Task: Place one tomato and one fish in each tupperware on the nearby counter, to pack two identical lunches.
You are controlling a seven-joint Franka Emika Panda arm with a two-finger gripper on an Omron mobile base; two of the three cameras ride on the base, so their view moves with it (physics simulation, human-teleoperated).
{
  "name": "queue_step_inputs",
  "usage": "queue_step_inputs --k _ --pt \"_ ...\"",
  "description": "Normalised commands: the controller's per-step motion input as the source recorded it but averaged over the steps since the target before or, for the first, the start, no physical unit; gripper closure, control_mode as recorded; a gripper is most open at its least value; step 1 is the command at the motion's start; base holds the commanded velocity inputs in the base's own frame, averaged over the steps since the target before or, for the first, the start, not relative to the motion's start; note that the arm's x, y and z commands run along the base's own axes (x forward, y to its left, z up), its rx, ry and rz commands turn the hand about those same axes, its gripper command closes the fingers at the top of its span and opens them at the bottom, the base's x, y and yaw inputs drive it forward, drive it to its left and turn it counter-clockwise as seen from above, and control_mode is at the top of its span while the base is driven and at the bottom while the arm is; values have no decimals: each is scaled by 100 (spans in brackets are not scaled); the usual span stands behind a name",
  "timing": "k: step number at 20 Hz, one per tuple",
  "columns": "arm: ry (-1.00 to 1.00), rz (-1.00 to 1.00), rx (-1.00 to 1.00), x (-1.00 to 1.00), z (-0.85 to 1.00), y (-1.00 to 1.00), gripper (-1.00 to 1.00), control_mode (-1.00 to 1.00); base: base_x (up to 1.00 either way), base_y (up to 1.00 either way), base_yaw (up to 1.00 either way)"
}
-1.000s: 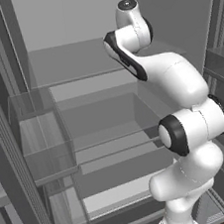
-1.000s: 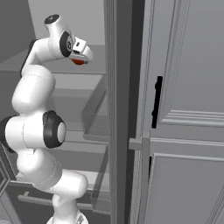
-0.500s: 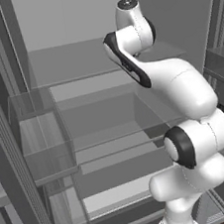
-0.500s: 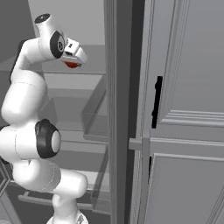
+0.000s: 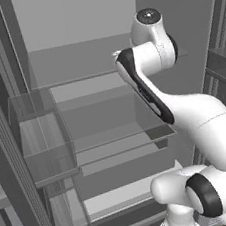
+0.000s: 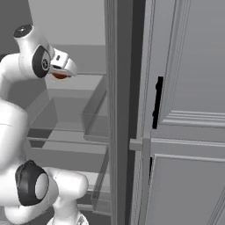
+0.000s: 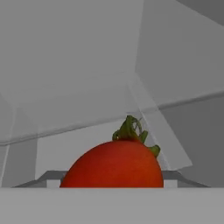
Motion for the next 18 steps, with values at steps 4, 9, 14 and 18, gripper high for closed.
queue_step_inputs --k 4,9,14,18 --pt "0 8 0 -100 -15 0 100 -100 0 0 0" --pt "0 9 0 -100 -30 0 100 -100 0 0 0" --pt "0 5 0 -40 -16 0 100 100 -60 0 8" --pt "0 0 0 0 0 0 100 100 -100 1 16"
